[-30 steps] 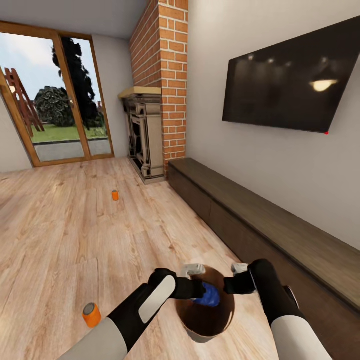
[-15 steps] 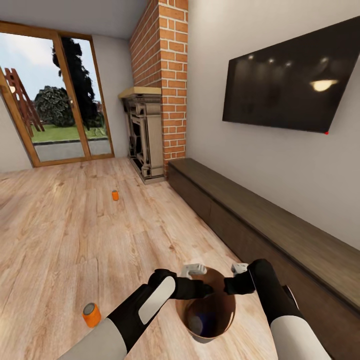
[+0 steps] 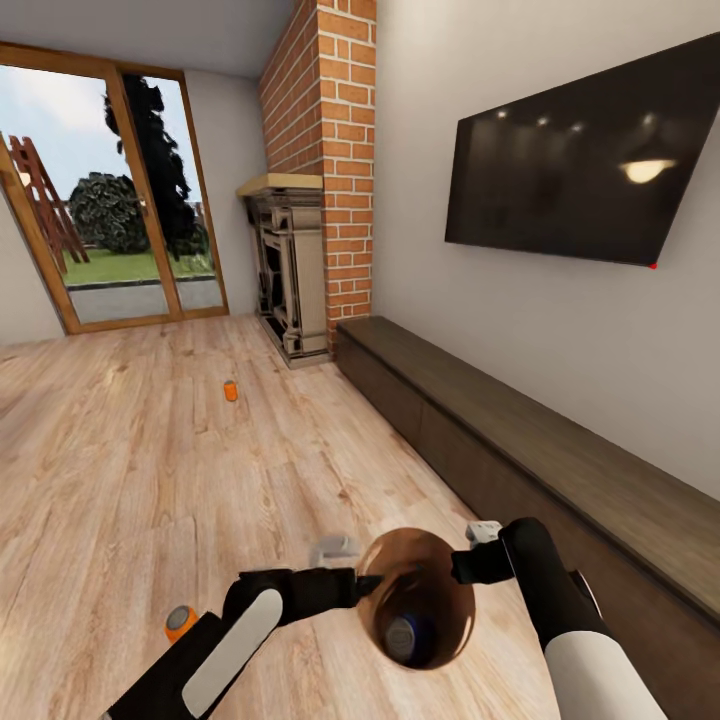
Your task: Put the three can of soda from the living room inside the tash can in the kitchen.
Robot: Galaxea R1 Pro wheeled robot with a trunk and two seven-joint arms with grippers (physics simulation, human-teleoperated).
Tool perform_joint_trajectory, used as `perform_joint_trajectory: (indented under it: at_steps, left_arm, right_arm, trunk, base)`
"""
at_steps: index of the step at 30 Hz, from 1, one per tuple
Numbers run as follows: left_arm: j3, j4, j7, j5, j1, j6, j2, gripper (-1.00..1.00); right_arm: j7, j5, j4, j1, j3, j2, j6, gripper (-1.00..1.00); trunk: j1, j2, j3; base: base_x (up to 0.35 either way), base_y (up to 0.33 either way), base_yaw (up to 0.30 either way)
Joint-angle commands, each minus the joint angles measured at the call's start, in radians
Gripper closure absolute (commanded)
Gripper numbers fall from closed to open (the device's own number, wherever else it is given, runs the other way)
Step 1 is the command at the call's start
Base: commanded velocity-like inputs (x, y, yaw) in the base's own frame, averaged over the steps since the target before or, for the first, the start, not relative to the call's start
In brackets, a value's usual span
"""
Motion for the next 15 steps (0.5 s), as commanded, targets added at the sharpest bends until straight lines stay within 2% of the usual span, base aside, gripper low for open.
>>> perform_joint_trajectory:
  at_steps: [1,2,3,5,6,9,10,11,14,15]
  left_arm:
    - [0.01,-0.016,0.0,0.001,0.011,-0.001,0.011,-1.0]
    - [0.032,-0.041,0.001,0.0,0.031,-0.002,0.026,-1.0]
    - [0.045,-0.05,0.001,-0.001,0.041,-0.002,0.032,-1.0]
    - [0.092,-0.072,0.004,-0.004,0.074,-0.003,0.046,-1.0]
    - [0.127,-0.082,0.006,-0.005,0.091,-0.003,0.05,-1.0]
    - [0.18,-0.105,0.045,-0.006,0.101,-0.001,0.053,-1.0]
    - [0.193,-0.114,0.061,-0.006,0.101,0.001,0.053,-1.0]
    - [0.218,-0.138,0.104,-0.005,0.1,0.005,0.053,-1.0]
    - [0.245,-0.179,0.177,-0.005,0.1,0.009,0.054,-1.0]
    - [0.256,-0.196,0.225,-0.006,0.1,0.007,0.054,-1.0]
  right_arm:
    - [0.004,-0.023,-0.001,0.0,0.0,0.0,0.007,1.0]
    - [0.004,-0.024,-0.003,0.0,0.001,0.0,0.004,1.0]
    - [0.004,-0.024,-0.003,0.0,0.001,0.001,0.003,1.0]
    - [0.004,-0.024,-0.006,0.0,0.002,0.001,0.0,1.0]
    - [0.004,-0.025,-0.008,0.0,0.001,0.0,-0.002,1.0]
    - [0.004,-0.024,-0.012,0.0,0.001,0.0,-0.034,1.0]
    - [0.003,-0.023,-0.014,0.0,0.001,0.0,-0.041,1.0]
    - [0.002,-0.023,-0.016,0.0,0.001,0.0,-0.051,1.0]
    - [0.001,-0.021,-0.019,0.0,0.001,0.001,-0.06,1.0]
    - [0.0,-0.021,-0.021,0.0,0.001,0.002,-0.063,1.0]
  trunk:
    - [0.0,0.0,0.0]
    - [0.0,0.0,0.0]
    - [0.0,0.0,0.0]
    - [0.0,0.0,0.0]
    - [0.0,0.0,0.0]
    - [0.0,0.0,0.0]
    - [0.0,0.0,0.0]
    - [0.0,0.0,0.0]
    - [0.0,0.0,0.0]
    - [0.0,0.0,0.0]
  base:
    - [0.0,0.0,0.0]
    - [0.0,0.0,0.0]
    - [0.0,0.0,0.0]
    - [0.0,0.0,0.0]
    - [0.0,0.0,0.0]
    - [0.0,0.0,0.0]
    - [0.0,0.0,0.0]
    - [0.0,0.0,0.0]
    - [0.0,0.0,0.0]
    - [0.0,0.0,0.0]
